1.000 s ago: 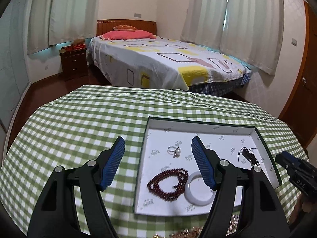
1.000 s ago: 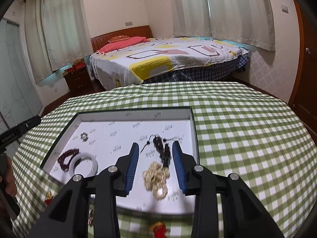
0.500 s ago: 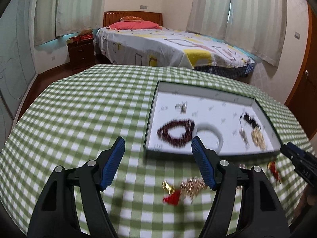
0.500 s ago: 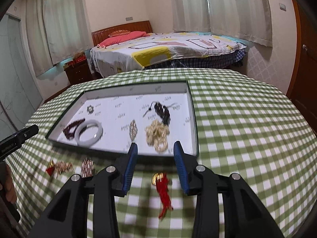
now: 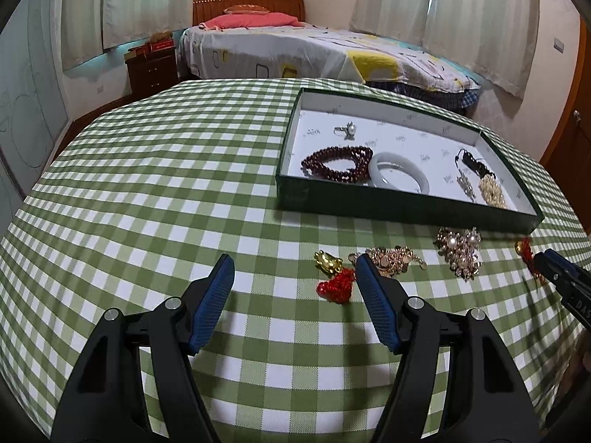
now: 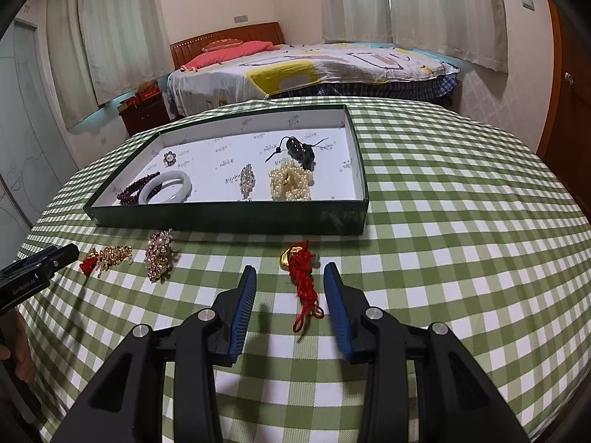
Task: Organize jewelry
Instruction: 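Lift both open tools out of the box back toward the red tassels, then grasp the red tassel with gold charm using the left tool while the right tool grasps the red knot tassel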
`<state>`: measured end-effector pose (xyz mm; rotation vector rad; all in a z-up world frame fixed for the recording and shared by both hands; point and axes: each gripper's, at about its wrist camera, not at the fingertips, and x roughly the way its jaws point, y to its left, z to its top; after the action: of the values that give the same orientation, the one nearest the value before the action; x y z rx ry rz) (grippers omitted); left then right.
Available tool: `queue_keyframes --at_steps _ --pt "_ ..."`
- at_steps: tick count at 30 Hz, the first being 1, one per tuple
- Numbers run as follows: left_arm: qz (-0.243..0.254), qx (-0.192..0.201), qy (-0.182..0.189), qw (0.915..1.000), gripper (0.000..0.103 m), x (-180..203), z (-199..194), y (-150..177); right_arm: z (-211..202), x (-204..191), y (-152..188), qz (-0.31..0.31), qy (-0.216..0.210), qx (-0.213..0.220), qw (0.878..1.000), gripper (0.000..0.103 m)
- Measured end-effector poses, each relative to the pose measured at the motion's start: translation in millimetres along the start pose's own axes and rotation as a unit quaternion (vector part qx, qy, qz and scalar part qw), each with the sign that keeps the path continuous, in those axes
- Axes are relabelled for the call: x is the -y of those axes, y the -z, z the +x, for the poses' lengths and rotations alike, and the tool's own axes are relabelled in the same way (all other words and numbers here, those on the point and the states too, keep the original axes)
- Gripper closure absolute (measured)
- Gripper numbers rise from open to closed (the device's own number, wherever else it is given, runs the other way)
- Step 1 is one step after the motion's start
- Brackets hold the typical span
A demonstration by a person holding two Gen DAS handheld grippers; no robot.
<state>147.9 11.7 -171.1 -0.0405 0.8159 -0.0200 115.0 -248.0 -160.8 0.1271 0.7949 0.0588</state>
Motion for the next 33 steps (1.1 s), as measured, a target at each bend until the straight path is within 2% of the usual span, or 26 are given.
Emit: queue_keyframes --at_steps 14,18,26,28,30,33 --pt "0.014 -0.023 -0.002 0.9996 0.061 3 14 1 4 0 4 0.003 -0.002 -0.005 1.0 0.065" --pt "0.004 -0.026 0.001 0.9997 0.061 -2 13 1 4 0 4 0.004 -0.003 -0.005 1.0 0.065" --pt "0.024 -0.027 0.012 0.9993 0.062 6 18 2 3 -1 4 0.002 -0.004 -0.004 1.0 0.065" --pt "0.024 -0.027 0.01 0.9993 0.068 4 18 1 3 -1 4 0.002 -0.004 -0.004 1.0 0.065" --pt "0.019 -0.027 0.012 0.9994 0.08 0 19 1 3 -1 4 0.002 -0.004 -0.004 1.0 0.065" --pt "0.017 -0.026 0.014 0.9994 0.087 -5 19 0 2 -2 3 0.0 -0.006 -0.004 1.0 0.065"
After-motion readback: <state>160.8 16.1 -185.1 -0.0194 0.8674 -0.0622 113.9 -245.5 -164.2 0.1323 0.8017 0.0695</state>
